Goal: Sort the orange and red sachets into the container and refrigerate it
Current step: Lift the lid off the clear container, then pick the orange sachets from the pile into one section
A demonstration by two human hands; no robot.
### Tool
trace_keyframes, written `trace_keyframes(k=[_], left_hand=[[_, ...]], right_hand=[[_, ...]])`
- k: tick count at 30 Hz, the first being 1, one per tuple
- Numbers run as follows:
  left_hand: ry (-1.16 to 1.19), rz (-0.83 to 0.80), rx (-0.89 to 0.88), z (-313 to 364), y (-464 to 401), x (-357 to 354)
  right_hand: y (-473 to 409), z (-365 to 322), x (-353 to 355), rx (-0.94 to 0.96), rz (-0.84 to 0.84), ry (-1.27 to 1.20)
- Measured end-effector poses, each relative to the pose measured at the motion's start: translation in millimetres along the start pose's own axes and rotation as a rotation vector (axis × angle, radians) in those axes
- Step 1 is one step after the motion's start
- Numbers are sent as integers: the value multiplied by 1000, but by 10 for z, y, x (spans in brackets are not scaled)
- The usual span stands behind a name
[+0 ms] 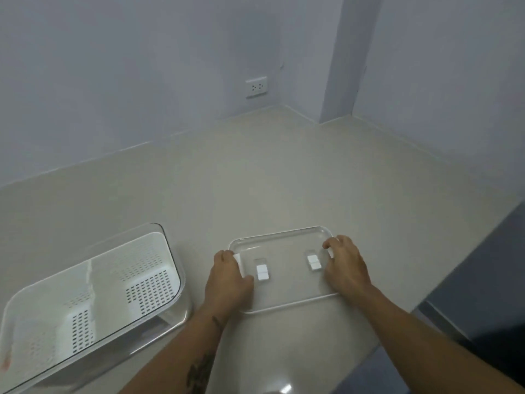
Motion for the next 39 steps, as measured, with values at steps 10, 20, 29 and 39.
trace_keyframes(k=[10,20,29,39], left_hand=[[-117,-48,-24,9,-79,15],[-111,360,-312,201,34,1952],[-108,514,-52,-1522,786,3290],[-97,453,104,-3483,1556,3764]], right_hand=[[-23,-180,-18,71,-117,72],[119,-2343,260,435,-216,-184],[1321,-4353,-126,761,-365,-331],[2899,-5748,-1053,905,-517,-289]])
Point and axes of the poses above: each hand's wrist, its own y-axis away from the middle knuckle, its own x-axis out of the back of the hand, z = x × y, the point moved 10 cm from there along -y, towards the middle knuckle, and after that the axes turned 7 degrees about z, right-handed, at the moved point
